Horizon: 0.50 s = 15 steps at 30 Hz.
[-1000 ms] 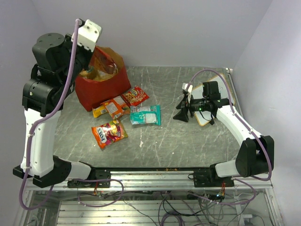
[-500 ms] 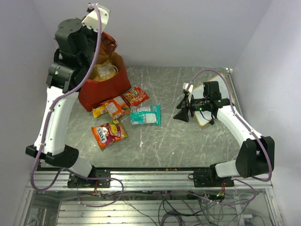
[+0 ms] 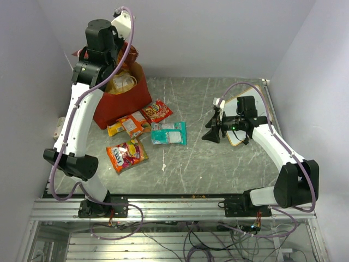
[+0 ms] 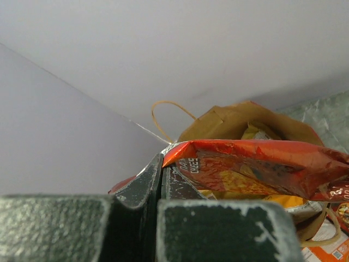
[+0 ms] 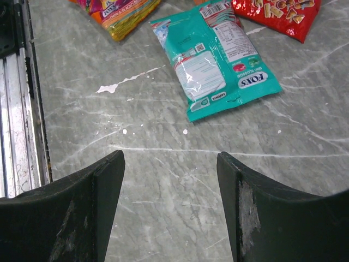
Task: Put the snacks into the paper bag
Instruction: Place the snack in the paper bag.
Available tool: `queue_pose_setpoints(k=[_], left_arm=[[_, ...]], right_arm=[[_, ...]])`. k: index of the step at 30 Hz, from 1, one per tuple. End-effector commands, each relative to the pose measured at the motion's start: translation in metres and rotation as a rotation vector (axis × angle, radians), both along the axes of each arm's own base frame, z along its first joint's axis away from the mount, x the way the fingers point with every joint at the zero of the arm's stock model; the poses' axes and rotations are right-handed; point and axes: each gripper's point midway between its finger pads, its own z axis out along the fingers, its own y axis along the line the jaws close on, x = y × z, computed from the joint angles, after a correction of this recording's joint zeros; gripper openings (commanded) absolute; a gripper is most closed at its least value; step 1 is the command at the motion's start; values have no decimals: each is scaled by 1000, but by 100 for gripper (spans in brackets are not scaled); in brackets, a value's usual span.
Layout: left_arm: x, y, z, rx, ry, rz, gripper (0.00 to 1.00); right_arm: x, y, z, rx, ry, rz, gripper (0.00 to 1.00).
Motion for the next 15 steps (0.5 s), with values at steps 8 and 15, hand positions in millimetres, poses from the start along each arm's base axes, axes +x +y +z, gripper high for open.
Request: queue_pose_setpoints(k=[8, 15], left_arm=[[32, -14, -76, 31, 197, -73, 7], [30, -32, -126, 45, 382, -171, 7]], right_arm=[[-5, -2, 15, 29, -54, 10, 68], [-9, -2, 20, 42, -66, 10, 68]])
